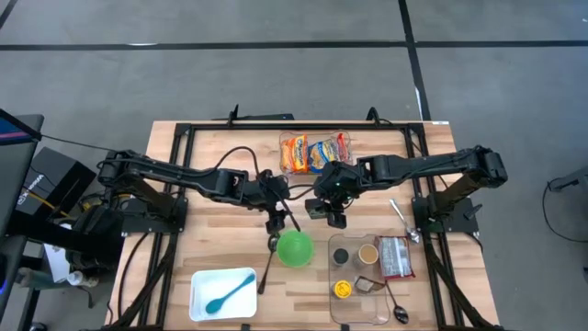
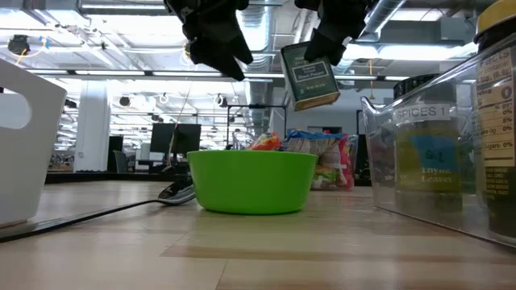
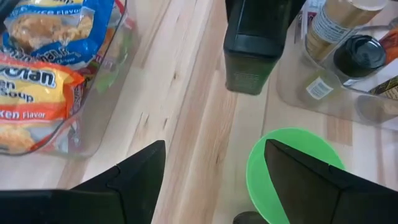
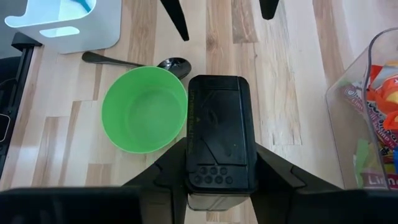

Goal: Pick & Place Food Item
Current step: Put the red seasoning into the bottom transparent bin

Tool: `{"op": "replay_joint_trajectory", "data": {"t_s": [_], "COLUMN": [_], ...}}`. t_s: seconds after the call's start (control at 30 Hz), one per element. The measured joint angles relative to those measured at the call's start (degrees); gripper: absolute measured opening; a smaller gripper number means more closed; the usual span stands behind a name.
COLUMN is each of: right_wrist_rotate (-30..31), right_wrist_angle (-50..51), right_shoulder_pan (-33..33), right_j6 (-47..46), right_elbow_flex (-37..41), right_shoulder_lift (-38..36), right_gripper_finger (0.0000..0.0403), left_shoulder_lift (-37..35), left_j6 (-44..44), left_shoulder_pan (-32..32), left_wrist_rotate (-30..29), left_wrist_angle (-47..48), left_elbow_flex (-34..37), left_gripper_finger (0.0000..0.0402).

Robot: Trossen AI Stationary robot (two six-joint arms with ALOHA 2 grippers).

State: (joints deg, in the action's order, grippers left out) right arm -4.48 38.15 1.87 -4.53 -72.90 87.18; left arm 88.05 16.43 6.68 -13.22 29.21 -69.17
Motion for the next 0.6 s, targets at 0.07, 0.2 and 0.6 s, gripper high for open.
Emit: {"op": "replay_joint_trajectory", "data": {"t_s": [0.07,0.2,0.6], "right_wrist_rotate": [0.0,0.0,0.0], "right_wrist_angle": [0.0,0.2,0.5], "right_shoulder_pan": [0.0,0.0,0.0], "right_j6": [0.0,0.0,0.0], "right_elbow_flex": [0.0,0.0,0.0], "right_shoulder_lift": [0.0,0.0,0.0], "right_gripper_finger": [0.0122,0.0123,0.0123], "left_shoulder_lift": [0.0,0.0,0.0], "left_j6": [0.6,0.6,2.1], "left_shoulder_pan": [0.0,0.0,0.0], "left_wrist_rotate": [0.0,0.0,-0.5], "left_wrist_angle": [0.8,3.0,10.6], "left_elbow_flex": [0.0,0.0,0.0], "left_gripper_finger": [0.0269,0.0269,0.0269]}}
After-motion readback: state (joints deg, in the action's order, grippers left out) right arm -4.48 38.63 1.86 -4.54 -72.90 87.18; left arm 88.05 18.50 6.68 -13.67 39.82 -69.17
